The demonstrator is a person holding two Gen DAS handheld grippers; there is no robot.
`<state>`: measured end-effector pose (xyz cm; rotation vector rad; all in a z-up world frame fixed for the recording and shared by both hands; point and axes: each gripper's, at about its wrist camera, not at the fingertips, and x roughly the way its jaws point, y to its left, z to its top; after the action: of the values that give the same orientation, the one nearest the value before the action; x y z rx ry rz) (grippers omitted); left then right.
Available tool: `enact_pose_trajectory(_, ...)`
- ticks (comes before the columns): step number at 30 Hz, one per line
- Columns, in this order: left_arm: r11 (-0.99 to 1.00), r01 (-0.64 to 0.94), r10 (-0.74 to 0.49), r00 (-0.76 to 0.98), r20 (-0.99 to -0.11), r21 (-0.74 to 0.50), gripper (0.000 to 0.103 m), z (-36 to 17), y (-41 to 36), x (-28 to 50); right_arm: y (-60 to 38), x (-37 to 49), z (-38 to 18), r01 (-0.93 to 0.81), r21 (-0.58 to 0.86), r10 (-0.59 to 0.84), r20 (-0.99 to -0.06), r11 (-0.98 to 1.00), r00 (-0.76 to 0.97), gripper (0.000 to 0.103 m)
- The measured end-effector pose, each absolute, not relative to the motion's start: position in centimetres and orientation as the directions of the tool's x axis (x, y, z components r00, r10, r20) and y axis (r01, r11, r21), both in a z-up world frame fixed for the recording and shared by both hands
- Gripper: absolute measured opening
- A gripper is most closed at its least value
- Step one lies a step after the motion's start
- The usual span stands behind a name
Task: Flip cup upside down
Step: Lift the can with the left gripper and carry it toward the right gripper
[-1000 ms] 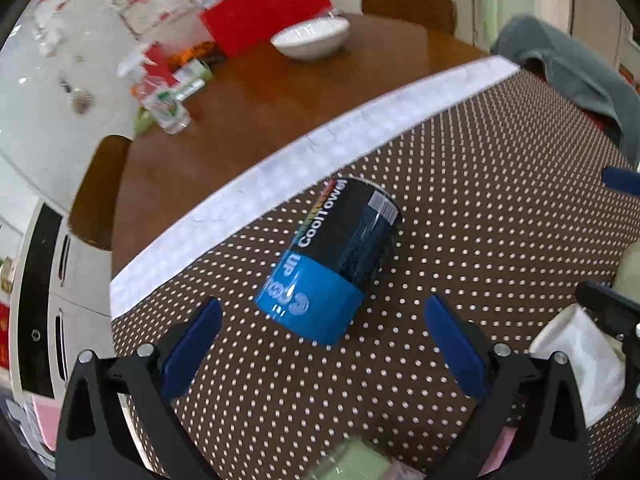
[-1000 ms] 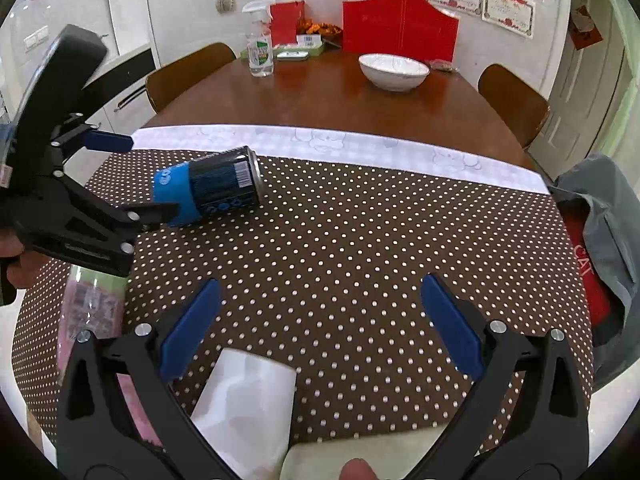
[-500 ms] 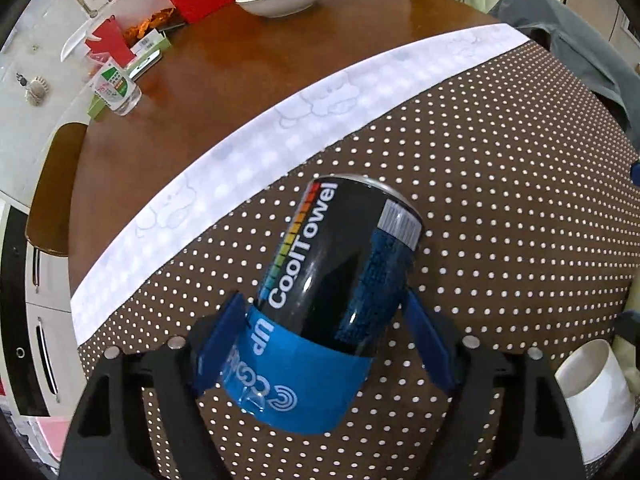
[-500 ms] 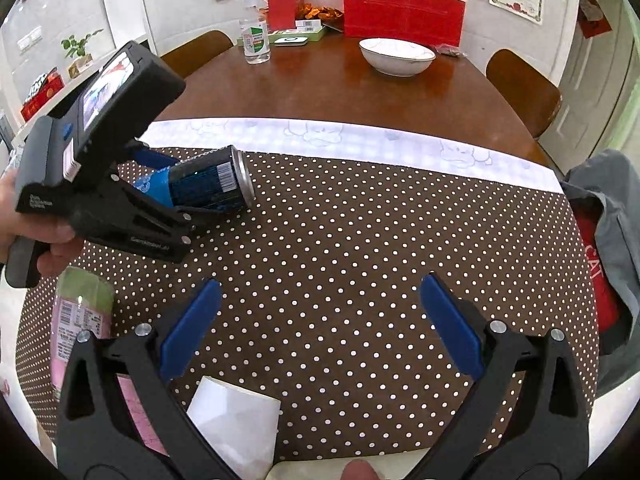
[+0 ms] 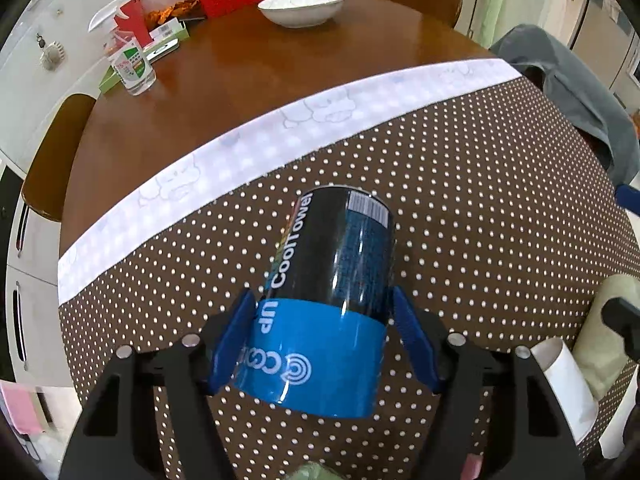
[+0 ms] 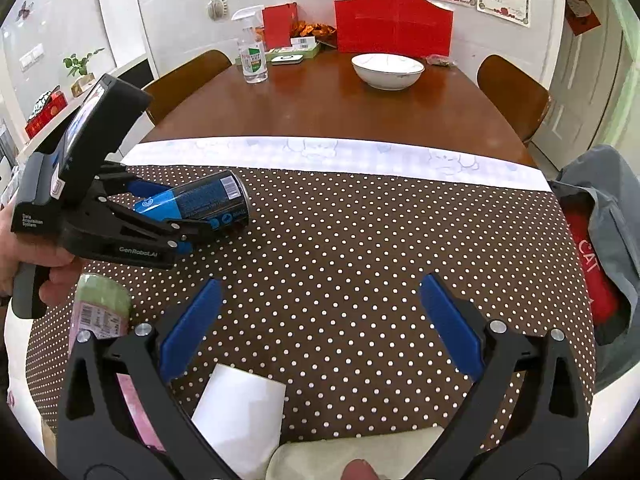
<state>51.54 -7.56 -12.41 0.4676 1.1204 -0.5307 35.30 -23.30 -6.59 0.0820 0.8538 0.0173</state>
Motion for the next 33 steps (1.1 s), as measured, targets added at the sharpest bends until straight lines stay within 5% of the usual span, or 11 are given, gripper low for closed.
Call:
enact_pose_trajectory(12, 0.768, 0.621, -0.064, 0.319, -0.946, 0.158, 0.07, -14.4, -9.4, 52.9, -23.0, 34.1, -6.4, 0.024, 0.092, 0.054, -0.749, 0.995, 0.66, 0.097)
enact_pose_trajectory(33, 0.826, 0.563, -0.246, 0.424, -0.872, 0.04, 0.067, -7.6, -6.5, 46.8, -23.7, 30.6, -4.2, 0.057, 0.121, 0.048, -0.714, 0.991, 0.698, 0.097)
